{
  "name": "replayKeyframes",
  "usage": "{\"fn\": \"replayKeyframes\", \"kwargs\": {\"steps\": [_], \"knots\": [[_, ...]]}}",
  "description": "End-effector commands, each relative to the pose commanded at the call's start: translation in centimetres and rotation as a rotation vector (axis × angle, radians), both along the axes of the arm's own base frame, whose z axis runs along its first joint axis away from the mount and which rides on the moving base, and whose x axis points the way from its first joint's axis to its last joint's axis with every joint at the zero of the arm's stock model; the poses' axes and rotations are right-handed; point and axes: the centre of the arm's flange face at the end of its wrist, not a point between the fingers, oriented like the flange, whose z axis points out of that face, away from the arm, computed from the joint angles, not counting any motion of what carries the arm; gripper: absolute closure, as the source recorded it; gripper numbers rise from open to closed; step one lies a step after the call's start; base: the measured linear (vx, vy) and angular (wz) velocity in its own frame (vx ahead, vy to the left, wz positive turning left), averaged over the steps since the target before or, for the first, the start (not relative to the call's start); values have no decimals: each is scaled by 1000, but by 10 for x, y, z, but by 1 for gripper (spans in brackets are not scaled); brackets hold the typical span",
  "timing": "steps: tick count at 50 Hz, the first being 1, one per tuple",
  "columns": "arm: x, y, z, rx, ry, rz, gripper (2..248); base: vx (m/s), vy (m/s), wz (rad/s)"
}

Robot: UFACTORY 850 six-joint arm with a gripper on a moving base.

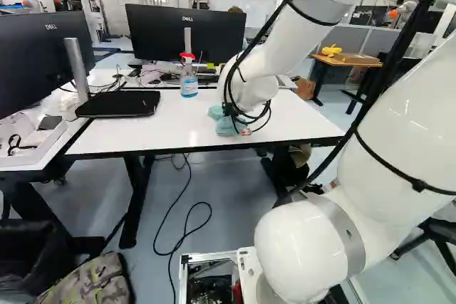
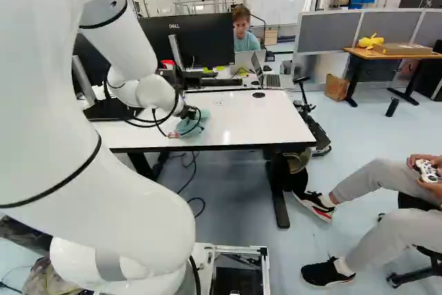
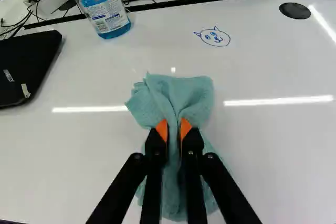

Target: Clean the table with the green towel

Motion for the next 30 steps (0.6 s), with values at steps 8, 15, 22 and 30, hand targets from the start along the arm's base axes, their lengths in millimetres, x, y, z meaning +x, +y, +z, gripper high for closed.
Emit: {"fn": "replayKeyframes", "kwargs": {"steps": [8,15,22,30], "knots": [[0,0,1,0,-3,0,202,0,0,0],[-1,-5,7,3,-17,-13,202,0,0,0],[3,-15,14,5,-35,-37,202,0,0,0],[9,-27,24,7,-56,-69,202,0,0,0]]}}
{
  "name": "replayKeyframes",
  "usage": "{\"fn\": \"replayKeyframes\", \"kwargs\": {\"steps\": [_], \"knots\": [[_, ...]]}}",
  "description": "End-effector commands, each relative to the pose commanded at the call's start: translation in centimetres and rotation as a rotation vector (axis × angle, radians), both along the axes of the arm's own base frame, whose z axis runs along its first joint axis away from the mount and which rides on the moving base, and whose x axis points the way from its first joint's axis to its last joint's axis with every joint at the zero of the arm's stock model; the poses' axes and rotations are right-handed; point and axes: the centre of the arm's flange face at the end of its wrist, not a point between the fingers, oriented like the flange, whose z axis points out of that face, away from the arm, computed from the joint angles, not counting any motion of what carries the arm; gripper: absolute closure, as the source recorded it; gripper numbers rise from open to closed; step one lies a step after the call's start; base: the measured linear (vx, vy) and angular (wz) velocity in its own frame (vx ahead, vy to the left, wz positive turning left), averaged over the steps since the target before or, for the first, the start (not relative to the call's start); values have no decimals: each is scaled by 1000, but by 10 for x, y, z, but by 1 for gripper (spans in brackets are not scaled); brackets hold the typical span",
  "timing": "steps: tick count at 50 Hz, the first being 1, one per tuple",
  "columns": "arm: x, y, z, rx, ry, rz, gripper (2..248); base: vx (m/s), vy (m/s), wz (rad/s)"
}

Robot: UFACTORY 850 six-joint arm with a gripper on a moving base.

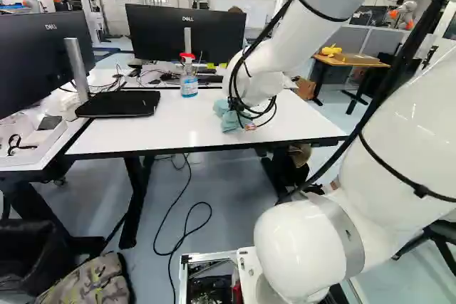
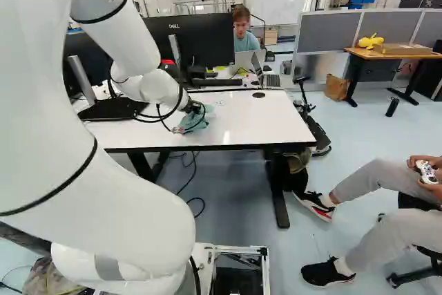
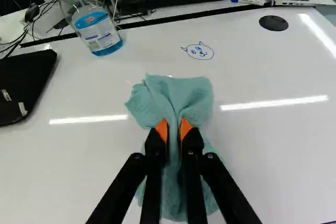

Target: Clean the table with the green towel

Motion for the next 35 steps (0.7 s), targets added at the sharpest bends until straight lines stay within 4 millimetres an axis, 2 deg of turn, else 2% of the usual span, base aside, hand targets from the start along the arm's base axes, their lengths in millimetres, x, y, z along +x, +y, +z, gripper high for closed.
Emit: {"fn": "replayKeyframes", "kwargs": {"steps": [6,21,35], "knots": [[5,-8,7,1,-15,-22,202,0,0,0],[27,-27,7,1,-12,-68,202,0,0,0],[55,-31,8,1,-13,-79,202,0,0,0]]}}
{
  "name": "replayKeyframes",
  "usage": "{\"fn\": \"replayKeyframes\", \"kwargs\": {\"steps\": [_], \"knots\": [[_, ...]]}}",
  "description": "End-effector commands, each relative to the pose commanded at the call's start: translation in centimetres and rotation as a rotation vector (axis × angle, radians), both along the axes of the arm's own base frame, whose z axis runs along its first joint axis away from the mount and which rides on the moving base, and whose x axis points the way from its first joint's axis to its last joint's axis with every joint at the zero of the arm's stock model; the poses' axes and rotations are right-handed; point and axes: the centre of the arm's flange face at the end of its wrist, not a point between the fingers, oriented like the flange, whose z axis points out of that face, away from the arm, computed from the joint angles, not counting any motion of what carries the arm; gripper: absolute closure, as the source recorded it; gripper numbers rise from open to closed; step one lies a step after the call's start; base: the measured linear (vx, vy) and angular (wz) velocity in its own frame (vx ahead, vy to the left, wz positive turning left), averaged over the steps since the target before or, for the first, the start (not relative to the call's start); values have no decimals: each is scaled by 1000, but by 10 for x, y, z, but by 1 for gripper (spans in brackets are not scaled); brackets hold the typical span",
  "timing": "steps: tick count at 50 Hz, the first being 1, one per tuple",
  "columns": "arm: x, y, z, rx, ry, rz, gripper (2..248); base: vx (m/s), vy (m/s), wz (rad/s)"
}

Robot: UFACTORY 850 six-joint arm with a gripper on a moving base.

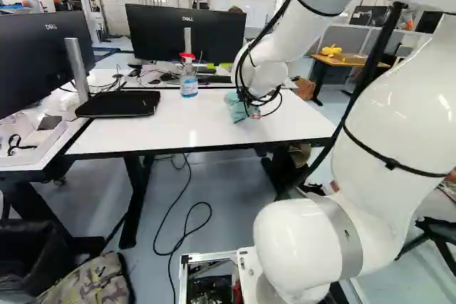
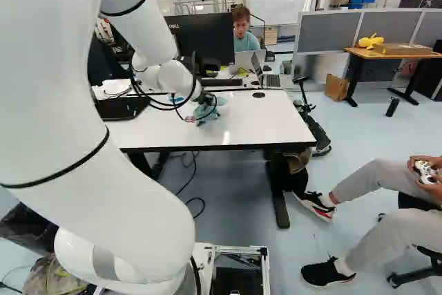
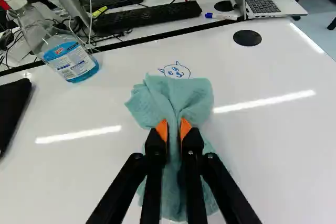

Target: Clean the table with the green towel

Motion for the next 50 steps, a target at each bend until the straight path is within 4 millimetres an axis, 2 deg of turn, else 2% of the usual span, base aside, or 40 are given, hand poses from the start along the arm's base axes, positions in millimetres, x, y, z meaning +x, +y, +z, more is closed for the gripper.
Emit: {"fn": "replayKeyframes", "kwargs": {"steps": [50], "knots": [[101,3,-3,0,-24,4,202,0,0,0]]}}
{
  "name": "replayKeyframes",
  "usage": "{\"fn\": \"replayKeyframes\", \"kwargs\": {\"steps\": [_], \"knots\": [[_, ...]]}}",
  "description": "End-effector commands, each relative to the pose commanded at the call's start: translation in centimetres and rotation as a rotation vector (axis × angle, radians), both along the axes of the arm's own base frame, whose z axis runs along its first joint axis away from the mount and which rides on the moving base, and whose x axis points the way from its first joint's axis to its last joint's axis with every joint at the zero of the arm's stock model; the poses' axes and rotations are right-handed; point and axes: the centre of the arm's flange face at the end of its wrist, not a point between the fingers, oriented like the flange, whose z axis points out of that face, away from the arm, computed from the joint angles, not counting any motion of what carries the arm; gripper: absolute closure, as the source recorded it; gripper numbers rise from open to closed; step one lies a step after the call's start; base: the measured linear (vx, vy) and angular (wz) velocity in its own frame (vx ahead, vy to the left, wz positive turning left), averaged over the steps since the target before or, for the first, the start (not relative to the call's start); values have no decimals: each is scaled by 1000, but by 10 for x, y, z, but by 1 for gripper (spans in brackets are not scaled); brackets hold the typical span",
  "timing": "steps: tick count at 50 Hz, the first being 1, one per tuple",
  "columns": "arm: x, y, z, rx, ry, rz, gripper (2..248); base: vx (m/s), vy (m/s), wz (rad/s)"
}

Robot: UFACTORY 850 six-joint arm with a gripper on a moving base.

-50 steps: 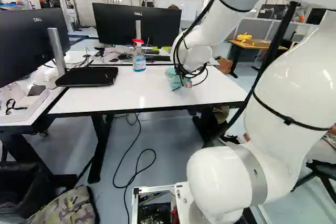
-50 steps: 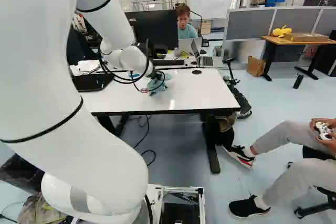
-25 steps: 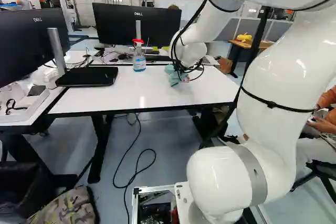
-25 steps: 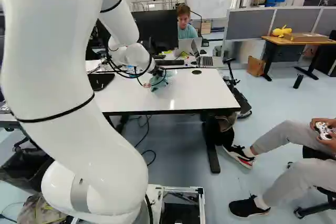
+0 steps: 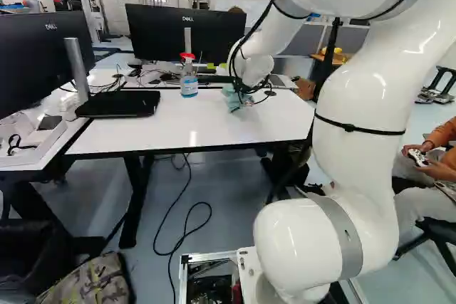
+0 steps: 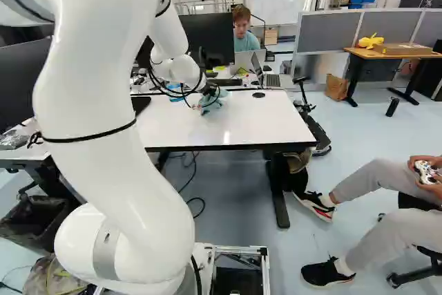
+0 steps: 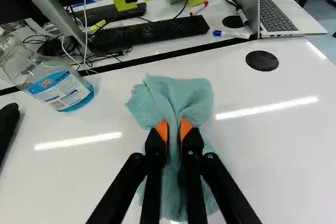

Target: Clean the table with the green towel

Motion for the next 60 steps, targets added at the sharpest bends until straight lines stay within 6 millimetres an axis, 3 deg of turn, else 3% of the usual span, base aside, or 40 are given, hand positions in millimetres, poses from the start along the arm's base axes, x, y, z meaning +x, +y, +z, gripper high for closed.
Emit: {"fn": "replayKeyframes", "kwargs": {"steps": [16,30,60], "knots": [[31,7,-2,0,-14,11,202,0,0,0],[37,5,-4,0,-15,7,202,0,0,0],[55,-11,-37,0,29,-19,202,0,0,0]]}}
